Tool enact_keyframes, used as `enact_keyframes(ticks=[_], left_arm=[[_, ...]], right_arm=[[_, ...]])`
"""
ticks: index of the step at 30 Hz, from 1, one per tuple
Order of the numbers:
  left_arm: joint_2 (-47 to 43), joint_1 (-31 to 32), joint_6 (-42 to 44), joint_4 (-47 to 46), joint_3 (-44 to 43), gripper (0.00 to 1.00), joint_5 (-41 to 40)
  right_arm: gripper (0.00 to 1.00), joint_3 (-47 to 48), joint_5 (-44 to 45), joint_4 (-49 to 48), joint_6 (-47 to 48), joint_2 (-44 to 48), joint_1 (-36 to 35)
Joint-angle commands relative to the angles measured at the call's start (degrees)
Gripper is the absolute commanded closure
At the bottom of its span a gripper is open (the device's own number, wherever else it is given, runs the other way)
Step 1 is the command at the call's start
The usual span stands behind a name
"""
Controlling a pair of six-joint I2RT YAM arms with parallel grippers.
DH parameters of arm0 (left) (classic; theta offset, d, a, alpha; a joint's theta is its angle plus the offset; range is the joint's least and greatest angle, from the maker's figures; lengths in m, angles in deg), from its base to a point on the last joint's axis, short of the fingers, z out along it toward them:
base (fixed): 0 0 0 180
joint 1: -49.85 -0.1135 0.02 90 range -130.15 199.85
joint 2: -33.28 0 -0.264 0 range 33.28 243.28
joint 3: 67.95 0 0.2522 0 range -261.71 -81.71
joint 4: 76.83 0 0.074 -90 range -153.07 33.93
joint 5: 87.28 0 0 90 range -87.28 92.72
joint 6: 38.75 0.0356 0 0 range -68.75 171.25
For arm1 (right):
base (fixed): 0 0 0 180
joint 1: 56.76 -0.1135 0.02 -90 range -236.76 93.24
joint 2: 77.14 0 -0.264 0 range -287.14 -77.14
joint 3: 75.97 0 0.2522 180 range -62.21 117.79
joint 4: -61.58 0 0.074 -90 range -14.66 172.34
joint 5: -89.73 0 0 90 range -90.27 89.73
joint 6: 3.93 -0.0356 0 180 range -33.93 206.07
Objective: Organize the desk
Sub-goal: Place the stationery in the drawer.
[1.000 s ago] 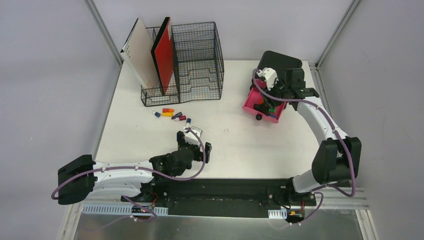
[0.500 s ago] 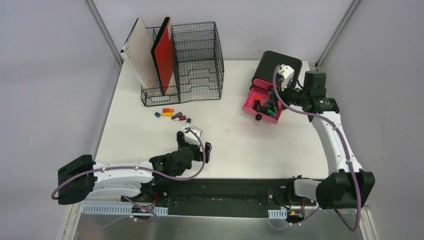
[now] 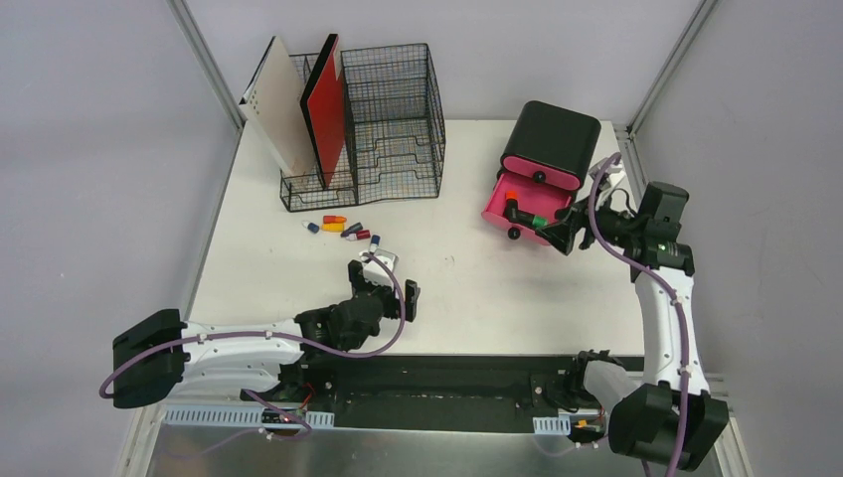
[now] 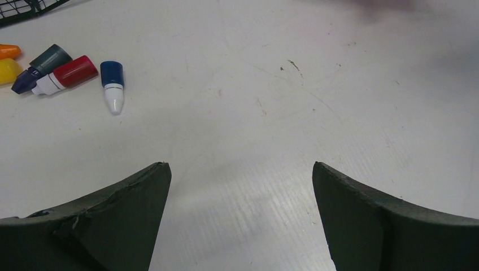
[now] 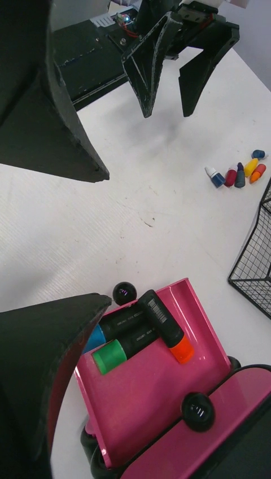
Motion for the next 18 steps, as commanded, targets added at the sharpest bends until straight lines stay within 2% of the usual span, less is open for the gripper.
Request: enact_keyframes(ticks=[1,8,18], left_arm=[[-1.29,-0.35,-1.85,0.08,0.45,0.01,-2.19],[-4.12,-0.34,-4.26,4.06,-0.06,0.01,-3.99],[-16.17,-2.62,-9.43,22.02,-7.00,0.01,-1.28]], right_arm=[[0.25,-3.35,-5.50,-6.59,-0.36,4.14,2.44],[0.25,-2.79,-3.37,-4.93,1.03,3.94,2.48],[0.25,-2.80,-3.64,-5.43,-0.38,4.20,2.48]])
